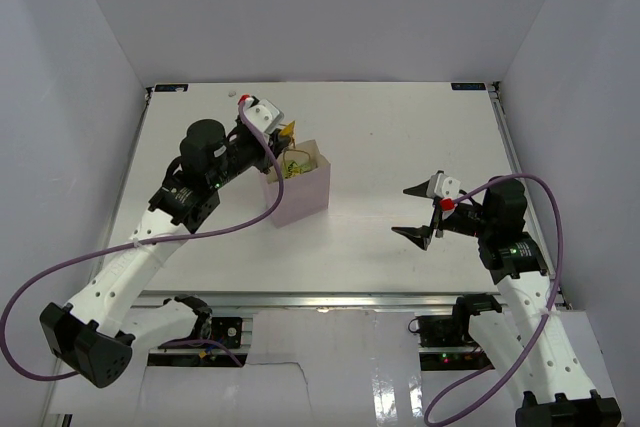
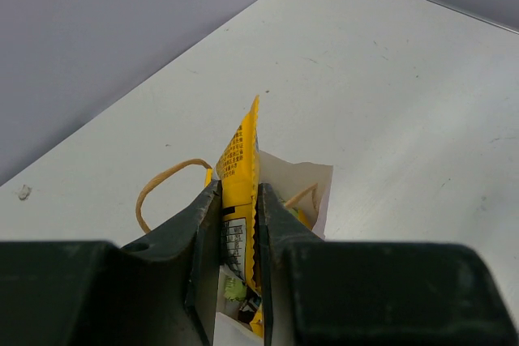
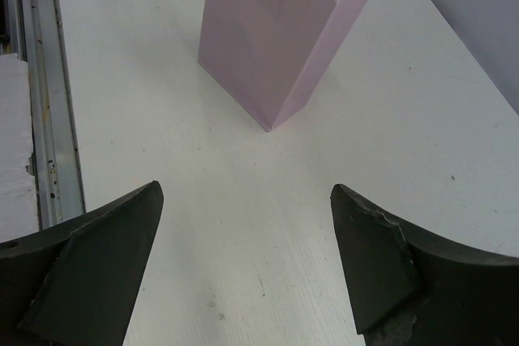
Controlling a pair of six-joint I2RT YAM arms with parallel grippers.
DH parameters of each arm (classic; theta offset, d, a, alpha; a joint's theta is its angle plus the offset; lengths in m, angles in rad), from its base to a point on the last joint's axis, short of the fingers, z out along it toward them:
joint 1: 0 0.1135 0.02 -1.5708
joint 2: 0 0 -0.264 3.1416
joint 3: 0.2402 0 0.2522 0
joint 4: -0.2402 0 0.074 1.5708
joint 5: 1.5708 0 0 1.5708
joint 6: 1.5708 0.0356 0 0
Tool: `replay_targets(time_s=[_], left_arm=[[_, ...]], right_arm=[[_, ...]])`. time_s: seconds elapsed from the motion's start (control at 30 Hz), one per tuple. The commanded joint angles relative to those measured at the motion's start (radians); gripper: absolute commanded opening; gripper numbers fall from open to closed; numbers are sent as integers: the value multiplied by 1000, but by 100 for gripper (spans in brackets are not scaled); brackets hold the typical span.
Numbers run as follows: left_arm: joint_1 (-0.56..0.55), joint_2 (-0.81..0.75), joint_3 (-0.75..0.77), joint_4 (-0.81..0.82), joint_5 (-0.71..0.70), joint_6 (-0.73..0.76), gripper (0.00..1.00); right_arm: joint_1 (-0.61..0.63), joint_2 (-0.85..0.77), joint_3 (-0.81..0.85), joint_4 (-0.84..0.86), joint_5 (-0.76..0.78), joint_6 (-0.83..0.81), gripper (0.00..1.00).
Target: Place the snacks into the paper bag
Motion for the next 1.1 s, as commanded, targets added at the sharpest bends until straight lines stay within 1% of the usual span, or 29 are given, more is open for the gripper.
replay_targets(time_s=[0.0, 0.13, 0.3, 0.4, 0.43, 0.5, 0.53, 0.67, 0.73, 0.77, 0.8, 0.83, 0.87, 0.9, 0.93, 1.0, 1.03, 1.07], left_arm=[[7, -26, 0, 25, 42, -9, 7], [9, -6, -11, 10, 45, -9, 9], [14, 9, -45, 28, 31, -15, 12], [17, 25, -42, 25, 23, -32, 34], [18, 26, -40, 25, 22, -46, 50], [18, 19, -40, 23, 0, -66, 68], [18, 11, -40, 26, -12, -92, 81], [18, -50, -38, 25, -55, -142, 97], [18, -98, -41, 17, -63, -159, 97], [18, -118, -46, 16, -70, -181, 98], [18, -165, -57, 13, -79, -182, 98], [18, -196, -72, 13, -99, -214, 98], [18, -228, -121, 14, -109, -225, 98], [18, -266, -153, 22, -109, -239, 98], [18, -352, -232, 29, -112, -245, 98], [18, -443, -314, 42, -121, -262, 98], [18, -533, -353, 37, -127, -265, 98], [18, -575, -418, 17, -141, -265, 98]], right_arm=[[-8, -4, -7, 29, -28, -12, 90], [-11, -4, -7, 29, -33, -10, 90], [-16, -6, -8, 29, -36, -10, 90], [-19, -3, -7, 27, -36, -10, 90], [-21, -3, -8, 27, -33, -9, 90], [-24, -1, -7, 29, -24, -3, 91], [-25, 0, -7, 30, -18, 0, 91], [-43, 3, -8, 53, 31, 42, 96], [-51, 3, -18, 72, 73, 83, 99], [-57, 3, -21, 98, 91, 104, 95], [-60, 5, -25, 114, 151, 127, 90], [-65, 6, -33, 131, 200, 193, 90], [-71, 6, -36, 150, 253, 236, 90], [-76, 8, -38, 170, 371, 275, 90], [-80, 12, -28, 167, 424, 327, 90], [-99, 32, -7, 141, 503, 352, 90], [-102, 40, 4, 132, 524, 361, 90], [-108, 51, 10, 132, 542, 382, 90]])
